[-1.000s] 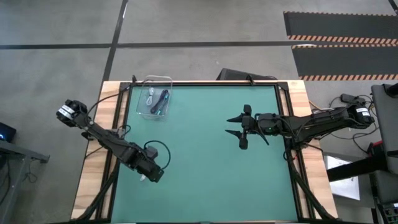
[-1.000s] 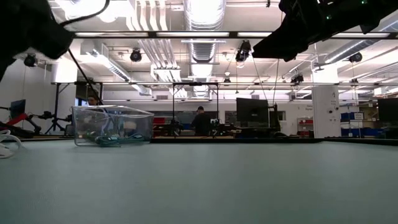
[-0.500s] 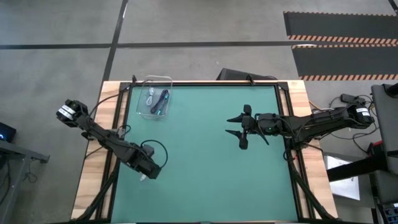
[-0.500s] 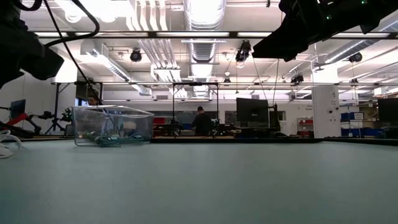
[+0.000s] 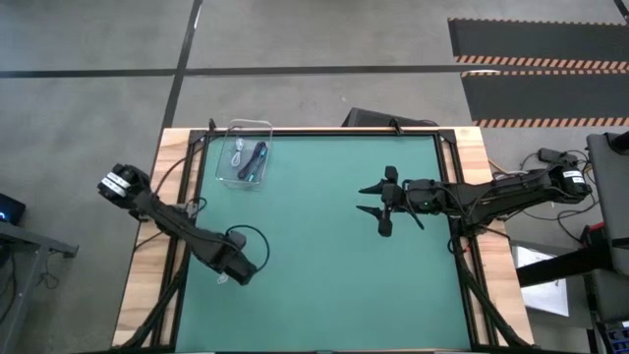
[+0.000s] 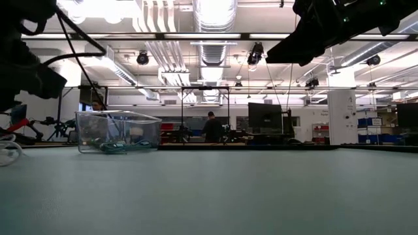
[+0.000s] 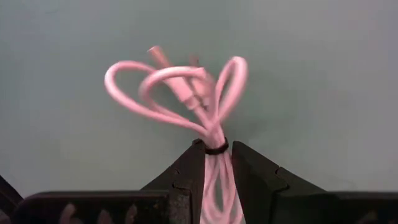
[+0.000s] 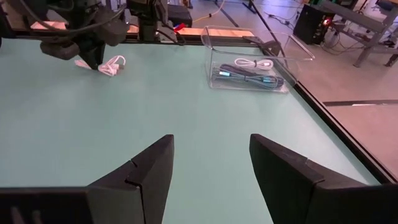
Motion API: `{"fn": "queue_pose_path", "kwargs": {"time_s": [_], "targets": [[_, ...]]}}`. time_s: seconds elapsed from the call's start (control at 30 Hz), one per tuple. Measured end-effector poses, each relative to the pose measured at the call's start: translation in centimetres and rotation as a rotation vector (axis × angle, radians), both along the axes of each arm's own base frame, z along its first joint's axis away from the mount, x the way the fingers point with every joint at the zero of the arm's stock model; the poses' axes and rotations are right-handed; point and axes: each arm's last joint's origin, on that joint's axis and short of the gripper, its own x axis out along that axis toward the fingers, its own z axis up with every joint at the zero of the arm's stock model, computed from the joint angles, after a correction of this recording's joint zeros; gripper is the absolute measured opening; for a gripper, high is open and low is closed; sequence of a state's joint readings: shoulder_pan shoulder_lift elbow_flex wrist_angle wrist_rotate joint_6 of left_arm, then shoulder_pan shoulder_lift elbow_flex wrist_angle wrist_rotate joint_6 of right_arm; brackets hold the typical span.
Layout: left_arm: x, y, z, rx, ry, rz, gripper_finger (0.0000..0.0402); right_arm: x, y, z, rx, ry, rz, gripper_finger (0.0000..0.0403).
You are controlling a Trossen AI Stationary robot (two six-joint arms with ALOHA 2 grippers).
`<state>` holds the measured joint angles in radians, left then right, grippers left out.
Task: Pick and place USB-C Cables
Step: Put the white charger cable into the transparent bin
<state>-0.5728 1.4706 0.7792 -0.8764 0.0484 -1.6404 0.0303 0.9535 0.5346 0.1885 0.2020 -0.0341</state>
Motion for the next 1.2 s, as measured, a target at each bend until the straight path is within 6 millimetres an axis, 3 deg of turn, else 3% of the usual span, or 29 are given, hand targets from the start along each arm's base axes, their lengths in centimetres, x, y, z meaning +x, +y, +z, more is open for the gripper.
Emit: {"fn": "queue_pose_path", "kwargs": {"time_s": [0.57, 0.8, 1.2], "targets": [[0.4, -0.2, -1.2, 0.033, 0.046, -0.023, 0.0057, 0.0, 0.0, 0.0, 0.001, 0.001, 0.000, 0.0203], [0.4, -0.2, -1.2, 0.033, 0.046, -0.024, 0.0021, 0.0, 0.0, 0.0, 0.001, 0.001, -0.001, 0.0203], [1.1, -0.6, -0.3, 0.009, 0.007, -0.079, 0.0020, 0.0, 0.0, 0.0, -0.002, 0.002, 0.000, 0.0203]]}}
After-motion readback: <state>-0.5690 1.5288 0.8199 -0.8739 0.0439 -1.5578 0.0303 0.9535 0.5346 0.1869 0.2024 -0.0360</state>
